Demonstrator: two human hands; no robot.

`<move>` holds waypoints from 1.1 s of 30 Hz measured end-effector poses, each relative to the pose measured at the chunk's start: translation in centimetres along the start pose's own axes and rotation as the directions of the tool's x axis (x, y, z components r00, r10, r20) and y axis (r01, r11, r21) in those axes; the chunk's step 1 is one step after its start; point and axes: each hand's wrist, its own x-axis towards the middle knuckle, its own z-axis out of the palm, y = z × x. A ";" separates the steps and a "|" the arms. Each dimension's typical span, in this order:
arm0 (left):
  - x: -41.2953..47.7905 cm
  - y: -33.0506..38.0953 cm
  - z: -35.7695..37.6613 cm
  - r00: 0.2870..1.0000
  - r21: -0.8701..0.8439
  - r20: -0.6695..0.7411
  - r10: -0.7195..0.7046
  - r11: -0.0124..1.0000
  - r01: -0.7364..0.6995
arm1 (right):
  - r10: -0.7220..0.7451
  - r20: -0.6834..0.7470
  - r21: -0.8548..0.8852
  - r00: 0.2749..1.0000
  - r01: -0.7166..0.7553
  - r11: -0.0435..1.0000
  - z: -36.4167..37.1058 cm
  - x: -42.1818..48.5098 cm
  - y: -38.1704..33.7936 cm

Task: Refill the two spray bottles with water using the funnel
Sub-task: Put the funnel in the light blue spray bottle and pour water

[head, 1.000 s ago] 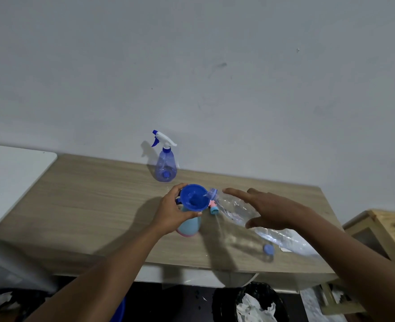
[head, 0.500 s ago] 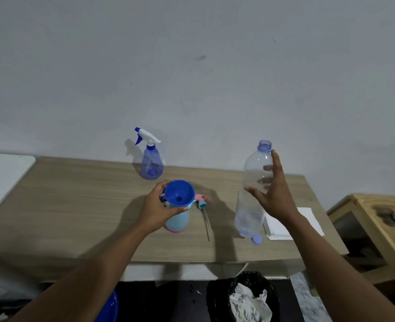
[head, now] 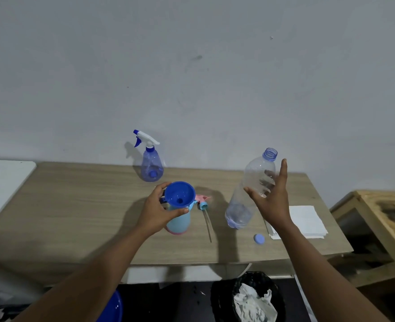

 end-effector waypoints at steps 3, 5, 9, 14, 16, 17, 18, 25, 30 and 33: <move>0.0 0.0 0.0 1.000 -0.002 0.005 -0.003 1.000 0.003 | -0.028 -0.073 -0.003 0.997 0.028 1.000 -0.3 -0.2 0.1; 0.1 0.0 0.0 1.000 -0.004 0.003 -0.015 1.000 0.015 | -0.097 -0.182 -0.067 0.979 0.086 0.994 -0.3 -0.6 -0.4; 0.3 -0.6 -0.4 0.999 -0.021 0.016 -0.049 0.999 0.049 | -0.279 -0.322 -0.193 0.904 0.226 0.955 0.0 -1.3 -2.0; 0.9 -1.7 -1.2 0.990 0.019 0.113 -0.088 0.996 0.087 | -0.434 -0.208 -0.156 0.877 0.408 0.899 1.6 -1.8 -4.1; 1.4 -2.4 -1.5 0.981 0.048 0.160 -0.113 0.993 0.107 | -0.432 -0.027 -0.125 0.902 0.426 0.896 2.8 -1.7 -4.6; 1.7 -2.8 -1.7 0.975 0.070 0.176 -0.133 0.990 0.122 | -0.410 0.077 -0.116 0.909 0.416 0.902 3.5 -1.6 -4.8; 1.9 -3.2 -1.9 0.970 0.095 0.190 -0.151 0.986 0.135 | -0.377 0.171 -0.109 0.910 0.398 0.911 4.2 -1.4 -4.8; 3.3 -4.0 -2.5 0.933 0.211 0.293 -0.208 0.966 0.149 | -0.095 0.563 -0.072 0.821 0.163 0.984 8.9 0.2 -4.3; 3.9 -3.8 -2.5 0.915 0.262 0.330 -0.234 0.953 0.150 | -0.094 0.714 -0.048 0.694 0.183 0.982 11.5 1.0 -4.4; 3.9 -3.6 -2.5 0.912 0.263 0.346 -0.219 0.956 0.130 | -0.117 0.719 -0.026 0.685 0.196 0.980 12.4 1.1 -4.4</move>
